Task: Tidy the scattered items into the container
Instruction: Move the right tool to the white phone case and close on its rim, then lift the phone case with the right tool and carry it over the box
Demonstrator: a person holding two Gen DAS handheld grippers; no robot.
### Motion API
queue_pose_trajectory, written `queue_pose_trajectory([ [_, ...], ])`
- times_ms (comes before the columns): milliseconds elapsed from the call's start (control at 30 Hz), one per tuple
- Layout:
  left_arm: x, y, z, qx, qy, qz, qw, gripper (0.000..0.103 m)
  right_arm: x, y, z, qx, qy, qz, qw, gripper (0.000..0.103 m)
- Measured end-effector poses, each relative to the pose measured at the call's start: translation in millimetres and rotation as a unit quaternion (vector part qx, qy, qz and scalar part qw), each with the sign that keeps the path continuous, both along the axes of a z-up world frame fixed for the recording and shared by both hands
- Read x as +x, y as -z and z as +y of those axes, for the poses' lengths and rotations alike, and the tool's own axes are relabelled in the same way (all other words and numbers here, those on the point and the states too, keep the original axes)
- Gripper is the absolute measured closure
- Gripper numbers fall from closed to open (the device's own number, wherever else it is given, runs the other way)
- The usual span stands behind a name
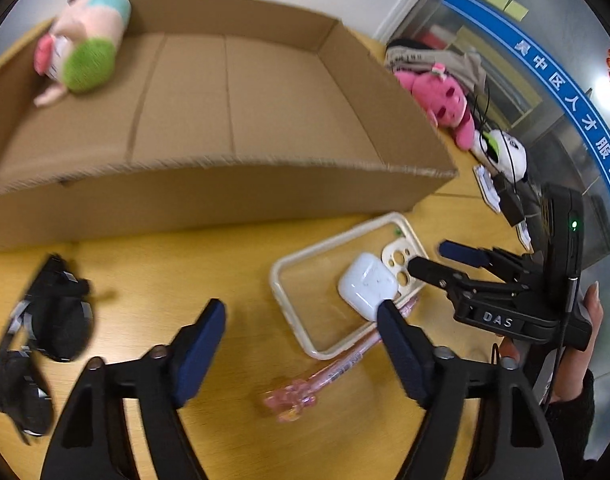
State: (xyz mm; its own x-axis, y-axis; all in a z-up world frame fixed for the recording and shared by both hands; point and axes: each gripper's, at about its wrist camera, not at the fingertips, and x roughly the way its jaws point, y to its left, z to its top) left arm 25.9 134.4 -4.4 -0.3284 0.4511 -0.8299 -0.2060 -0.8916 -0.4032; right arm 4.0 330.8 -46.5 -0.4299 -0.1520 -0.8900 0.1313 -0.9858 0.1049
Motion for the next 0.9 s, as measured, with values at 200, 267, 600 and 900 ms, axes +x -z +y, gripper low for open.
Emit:
queue_pose_trajectory([
  [200, -5.7, 12.4, 11.2, -0.011, 0.010, -0.015, 0.9998, 0.065, -0.9, 3.6, -6.2, 0.029, -0.017, 0.002, 0.999, 0.054],
  [267, -7.8, 14.4, 9.5, -0.016, 0.006, -0.018, 0.9997, 0.080, 0.9, 2.6, -5.7, 0.017, -0.021, 0.001, 1.000, 0.079],
  [600, -6.7, 10.5, -1.7, -0.021, -0.008, -0.004, 0.9997, 0.094, 13.5, 0.3, -1.6, 0.009, 0.003, 0.009, 1.000, 0.098],
  [900, 10.1, -44.9, -16.3, -0.027, -0.018, 0.105, 0.9940, 0.096, 37.6, -43.5, -14.3, -0.011, 0.009, 0.099, 0.995, 0.098],
])
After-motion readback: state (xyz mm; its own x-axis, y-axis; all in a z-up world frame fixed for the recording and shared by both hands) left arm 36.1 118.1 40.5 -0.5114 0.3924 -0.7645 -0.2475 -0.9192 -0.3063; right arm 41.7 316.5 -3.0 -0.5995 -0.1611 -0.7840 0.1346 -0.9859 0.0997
